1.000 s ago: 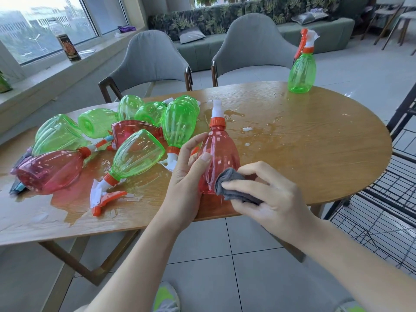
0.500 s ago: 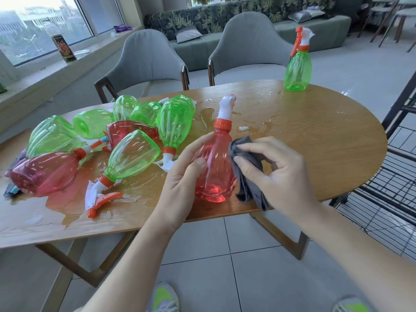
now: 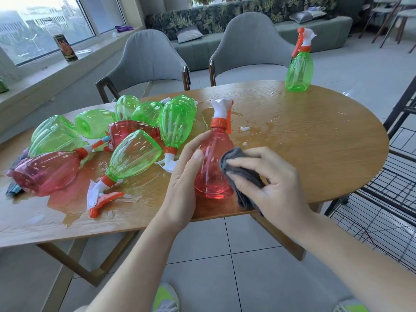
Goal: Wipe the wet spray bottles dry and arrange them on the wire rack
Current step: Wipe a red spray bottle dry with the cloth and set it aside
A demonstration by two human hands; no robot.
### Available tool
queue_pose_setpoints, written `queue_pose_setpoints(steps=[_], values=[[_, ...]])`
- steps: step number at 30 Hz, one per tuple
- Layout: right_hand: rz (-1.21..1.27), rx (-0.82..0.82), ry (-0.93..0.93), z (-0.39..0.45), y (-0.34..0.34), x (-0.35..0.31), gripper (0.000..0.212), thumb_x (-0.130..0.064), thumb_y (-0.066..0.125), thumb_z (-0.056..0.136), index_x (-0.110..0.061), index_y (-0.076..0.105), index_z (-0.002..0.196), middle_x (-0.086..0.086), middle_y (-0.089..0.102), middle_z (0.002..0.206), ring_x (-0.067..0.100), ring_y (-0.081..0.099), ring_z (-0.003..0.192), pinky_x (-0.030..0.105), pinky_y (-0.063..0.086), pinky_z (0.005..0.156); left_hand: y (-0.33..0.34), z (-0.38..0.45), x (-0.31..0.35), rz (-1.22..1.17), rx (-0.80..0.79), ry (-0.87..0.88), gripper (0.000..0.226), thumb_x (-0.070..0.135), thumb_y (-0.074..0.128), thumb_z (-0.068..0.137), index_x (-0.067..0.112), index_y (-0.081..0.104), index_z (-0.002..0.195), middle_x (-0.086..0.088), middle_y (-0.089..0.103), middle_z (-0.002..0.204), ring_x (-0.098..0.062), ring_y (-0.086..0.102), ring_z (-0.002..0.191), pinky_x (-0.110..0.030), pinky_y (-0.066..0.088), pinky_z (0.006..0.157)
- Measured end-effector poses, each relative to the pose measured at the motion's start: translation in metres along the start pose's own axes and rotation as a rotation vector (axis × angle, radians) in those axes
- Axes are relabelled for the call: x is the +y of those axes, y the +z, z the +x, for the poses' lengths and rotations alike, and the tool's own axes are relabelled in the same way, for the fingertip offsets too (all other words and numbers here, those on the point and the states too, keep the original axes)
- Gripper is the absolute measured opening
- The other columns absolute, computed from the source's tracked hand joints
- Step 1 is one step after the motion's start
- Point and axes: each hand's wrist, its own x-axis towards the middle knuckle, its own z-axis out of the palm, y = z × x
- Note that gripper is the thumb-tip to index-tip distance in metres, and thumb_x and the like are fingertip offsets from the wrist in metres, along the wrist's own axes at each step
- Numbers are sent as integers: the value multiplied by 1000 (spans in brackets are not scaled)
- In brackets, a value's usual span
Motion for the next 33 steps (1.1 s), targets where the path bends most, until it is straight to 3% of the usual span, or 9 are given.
queue_pose_setpoints(steps=[4, 9, 13, 16, 18, 22, 27, 33], values=[[-84, -57, -98, -8, 4, -1, 19, -11, 76, 92, -4, 78, 110, 14, 68, 106, 14, 65, 98, 14, 47, 89, -3, 3, -2, -1, 34, -19, 37, 36, 55, 108, 34, 60, 145, -15, 65, 145, -47, 55, 138, -73, 36, 118], [-102, 12, -78, 6, 0, 2, 22, -17, 71, 95, -5, 78, 113, 12, 68, 108, 14, 66, 102, 18, 50, 91, -3, 3, -4, -66, 4, -41, 38, 35, 59, 106, 35, 61, 145, -16, 64, 146, -47, 55, 139, -75, 38, 116], [-99, 4, -72, 1, 5, -2, 20, -12, 75, 93, -6, 79, 111, 12, 68, 109, 18, 67, 100, 20, 51, 88, -1, 4, -5, -81, -1, -34, 39, 39, 59, 106, 35, 60, 145, -17, 66, 142, -41, 61, 134, -64, 44, 115], [-152, -88, -169, -6, 8, -4, 19, -10, 73, 94, -5, 79, 112, 14, 65, 109, 26, 64, 94, 26, 53, 85, 0, 6, -5, -109, 12, -47, 38, 35, 55, 107, 35, 59, 145, -17, 69, 135, -34, 66, 116, -52, 52, 102], [-179, -149, -243, -8, 10, -7, 19, -11, 72, 95, -4, 78, 112, 15, 64, 109, 27, 62, 95, 24, 49, 91, 0, 6, -4, -124, 14, -71, 39, 36, 57, 106, 36, 58, 145, -18, 69, 134, -30, 67, 112, -44, 54, 95], [-262, -219, -337, -10, 8, -4, 19, -9, 73, 95, -3, 77, 112, 18, 65, 107, 28, 59, 96, 18, 39, 98, -2, 6, -3, -150, 15, -99, 45, 37, 69, 100, 35, 59, 144, -19, 67, 140, -39, 65, 125, -54, 53, 105], [-285, -227, -363, -11, -3, 4, 19, -9, 74, 95, -3, 78, 113, 18, 67, 104, 31, 63, 93, 23, 48, 91, -2, 7, -3, -241, 34, -111, 42, 28, 63, 100, 31, 61, 142, -16, 71, 136, -36, 69, 121, -54, 55, 105], [-192, -156, -311, -5, -6, 6, 19, -7, 76, 92, -3, 79, 111, 17, 67, 104, 25, 64, 90, 25, 53, 84, -2, 4, 1, -270, -35, -100, 44, 18, 60, 99, 28, 62, 141, -14, 73, 130, -32, 71, 116, -44, 59, 98]])
